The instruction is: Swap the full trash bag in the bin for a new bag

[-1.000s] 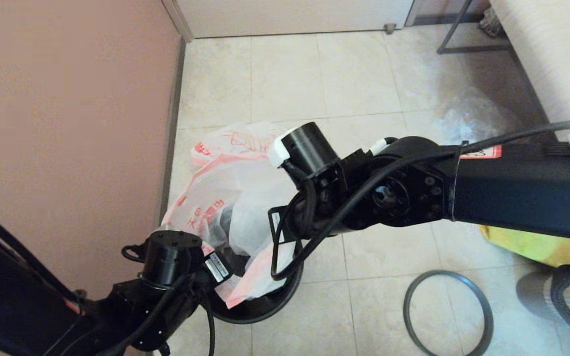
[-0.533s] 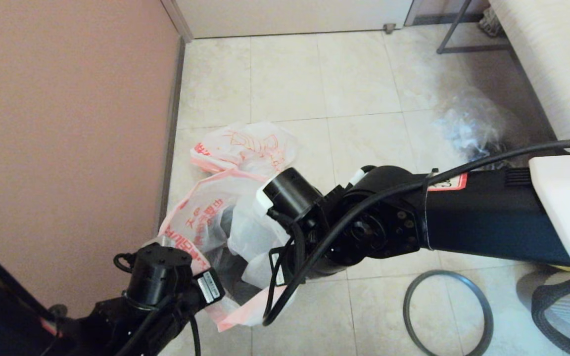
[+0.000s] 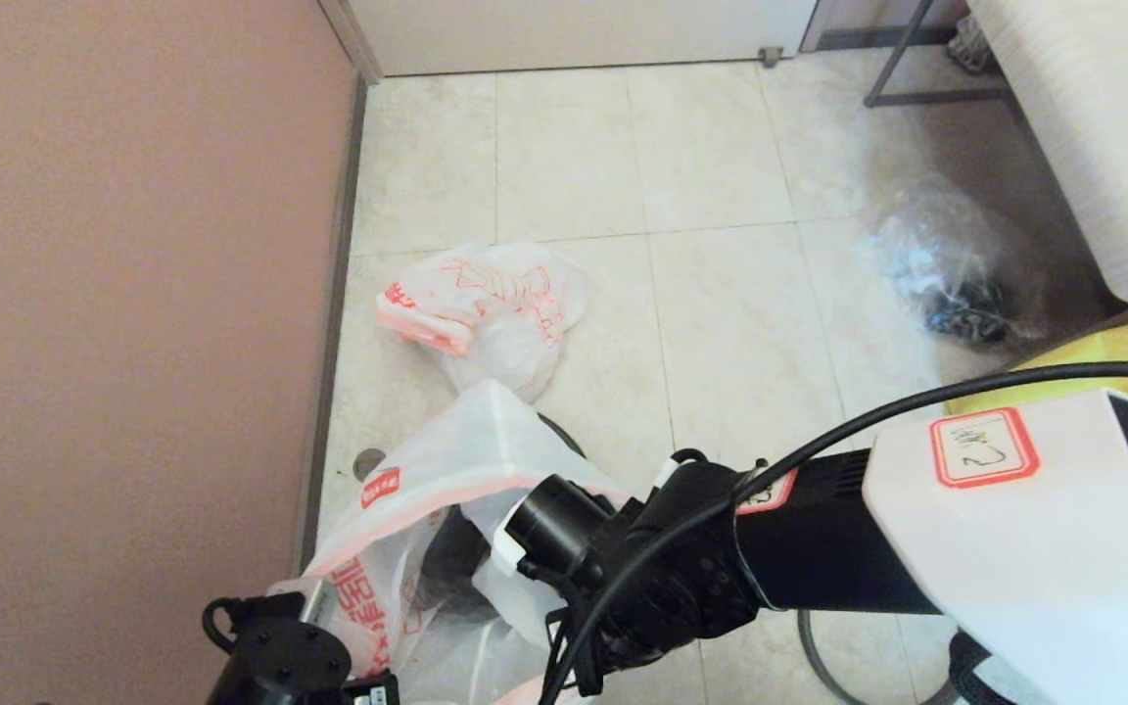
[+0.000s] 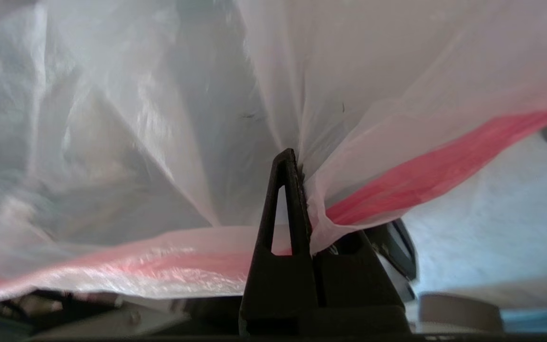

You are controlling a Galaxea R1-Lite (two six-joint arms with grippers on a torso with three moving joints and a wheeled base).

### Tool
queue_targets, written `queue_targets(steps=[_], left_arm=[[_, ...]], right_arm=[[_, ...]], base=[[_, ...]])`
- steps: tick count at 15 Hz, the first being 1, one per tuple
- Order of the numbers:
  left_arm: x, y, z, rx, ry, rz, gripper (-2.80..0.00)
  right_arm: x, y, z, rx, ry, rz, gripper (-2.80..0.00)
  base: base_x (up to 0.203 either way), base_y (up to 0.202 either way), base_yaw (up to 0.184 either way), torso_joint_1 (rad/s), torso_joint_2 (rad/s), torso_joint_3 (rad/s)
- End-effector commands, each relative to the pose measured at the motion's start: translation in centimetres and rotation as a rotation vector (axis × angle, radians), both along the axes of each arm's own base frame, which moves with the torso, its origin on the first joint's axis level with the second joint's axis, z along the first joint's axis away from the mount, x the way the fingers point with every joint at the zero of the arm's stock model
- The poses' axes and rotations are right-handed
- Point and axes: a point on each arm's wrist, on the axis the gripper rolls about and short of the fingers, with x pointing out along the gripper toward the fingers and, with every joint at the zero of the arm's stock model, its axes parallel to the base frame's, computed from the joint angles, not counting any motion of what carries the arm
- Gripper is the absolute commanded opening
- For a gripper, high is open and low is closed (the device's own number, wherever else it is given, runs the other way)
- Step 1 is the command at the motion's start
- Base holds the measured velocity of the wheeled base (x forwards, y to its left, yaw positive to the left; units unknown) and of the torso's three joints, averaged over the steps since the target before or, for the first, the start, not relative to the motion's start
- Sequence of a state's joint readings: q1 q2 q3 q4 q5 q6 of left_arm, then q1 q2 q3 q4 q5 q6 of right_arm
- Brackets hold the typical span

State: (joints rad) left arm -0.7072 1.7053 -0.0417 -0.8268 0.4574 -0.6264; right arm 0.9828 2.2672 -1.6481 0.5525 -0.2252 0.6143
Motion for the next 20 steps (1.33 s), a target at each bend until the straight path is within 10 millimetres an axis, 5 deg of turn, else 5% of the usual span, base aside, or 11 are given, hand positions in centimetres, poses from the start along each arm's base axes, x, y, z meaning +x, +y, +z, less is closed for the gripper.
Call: queue_targets(steps=[1, 5, 9, 15, 17, 20], left_arm=[[-0.1, 0.0, -1.5, 0.056, 0.071, -0.001, -2.8], [0.4, -0.2, -5.5, 0.165, 0.181, 0.031, -2.8], [1.8, -0.6, -8.7, 0.225, 0.166, 0.047, -2.8], [5.8, 2.1, -9.8, 0.286, 0.047, 0.151, -2.8], [7.2, 1.7, -10.1, 0.316, -0.017, 0.193, -2.8], [9.5, 0.5, -7.7, 0.252, -0.17, 0.201, -2.8]], right_arm=[[0.6, 0.4, -2.5, -0.031, 0.027, -0.009, -2.8], [3.7, 0.5, -5.4, 0.021, -0.005, -0.039, -2.8], [5.9, 0.4, -5.7, 0.052, -0.033, -0.076, -2.8], [8.0, 1.2, -3.9, 0.176, -0.165, -0.116, -2.8], [8.9, 1.1, -2.8, 0.201, -0.202, -0.139, -2.8], [10.0, 0.4, -1.5, 0.223, -0.243, -0.174, -2.8]], base=[[0.0, 0.0, 0.0, 0.0, 0.0, 0.0], [0.0, 0.0, 0.0, 0.0, 0.0, 0.0], [0.0, 0.0, 0.0, 0.0, 0.0, 0.0], [0.0, 0.0, 0.0, 0.0, 0.0, 0.0], [0.0, 0.0, 0.0, 0.0, 0.0, 0.0], [0.0, 0.0, 0.0, 0.0, 0.0, 0.0]])
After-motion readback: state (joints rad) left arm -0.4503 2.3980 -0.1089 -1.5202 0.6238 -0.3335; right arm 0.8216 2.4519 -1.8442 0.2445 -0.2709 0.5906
